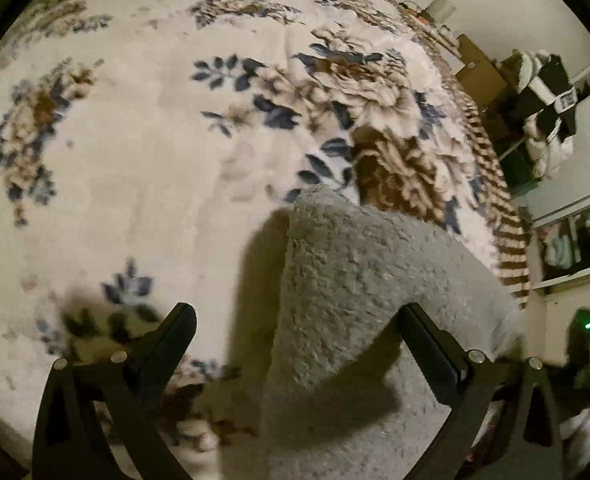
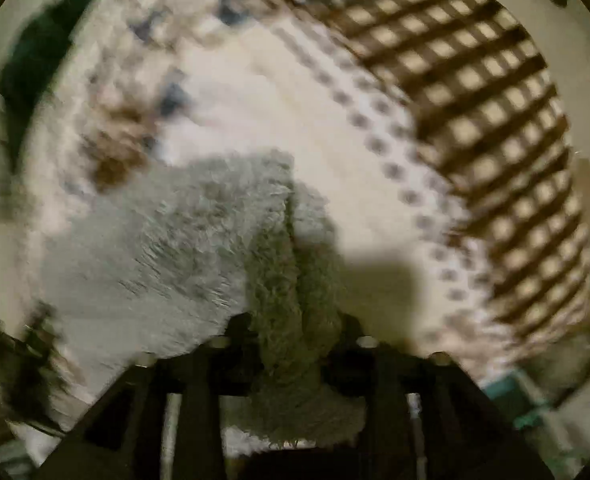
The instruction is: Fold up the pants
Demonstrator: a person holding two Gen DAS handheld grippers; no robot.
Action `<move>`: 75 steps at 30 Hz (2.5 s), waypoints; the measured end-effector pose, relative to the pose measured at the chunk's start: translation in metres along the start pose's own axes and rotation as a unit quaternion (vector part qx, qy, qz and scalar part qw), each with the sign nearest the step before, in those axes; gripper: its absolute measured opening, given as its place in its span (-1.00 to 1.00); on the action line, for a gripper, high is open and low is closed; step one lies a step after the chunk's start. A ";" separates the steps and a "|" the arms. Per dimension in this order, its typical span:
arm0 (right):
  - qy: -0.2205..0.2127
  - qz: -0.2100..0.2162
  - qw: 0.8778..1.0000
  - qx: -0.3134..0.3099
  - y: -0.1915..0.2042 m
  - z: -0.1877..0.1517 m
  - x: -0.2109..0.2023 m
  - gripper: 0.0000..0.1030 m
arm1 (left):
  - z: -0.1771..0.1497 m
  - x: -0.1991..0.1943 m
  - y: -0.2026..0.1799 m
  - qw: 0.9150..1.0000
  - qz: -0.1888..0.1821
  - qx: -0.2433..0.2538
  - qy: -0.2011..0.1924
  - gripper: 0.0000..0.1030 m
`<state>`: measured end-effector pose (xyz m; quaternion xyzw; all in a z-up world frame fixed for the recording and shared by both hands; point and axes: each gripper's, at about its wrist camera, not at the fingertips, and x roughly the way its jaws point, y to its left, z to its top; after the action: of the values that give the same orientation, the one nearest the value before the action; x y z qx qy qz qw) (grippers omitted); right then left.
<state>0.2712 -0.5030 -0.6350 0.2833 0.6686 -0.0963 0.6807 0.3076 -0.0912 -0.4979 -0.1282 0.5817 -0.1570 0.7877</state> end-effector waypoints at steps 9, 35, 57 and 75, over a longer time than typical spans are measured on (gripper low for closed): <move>0.028 0.150 0.988 0.010 -0.015 -0.039 0.015 0.49 | -0.001 0.005 0.006 1.000 0.013 -0.009 0.004 1.00; 0.024 0.354 0.935 0.007 0.037 -0.058 0.103 0.86 | -0.045 0.053 0.035 0.982 -0.167 -0.075 0.052 0.97; -0.105 0.324 0.938 -0.071 0.140 -0.022 -0.055 -0.27 | 0.078 -0.053 0.010 0.959 -0.270 -0.057 -0.068 0.00; -0.128 0.303 0.942 -0.070 0.383 0.227 0.028 -0.27 | 0.389 0.078 0.134 0.969 -0.232 -0.039 -0.073 0.02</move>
<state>0.6631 -0.2985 -0.5756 0.4098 0.4636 0.1259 0.7754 0.7143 0.0082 -0.5042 -0.3010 0.4828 -0.3029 0.7645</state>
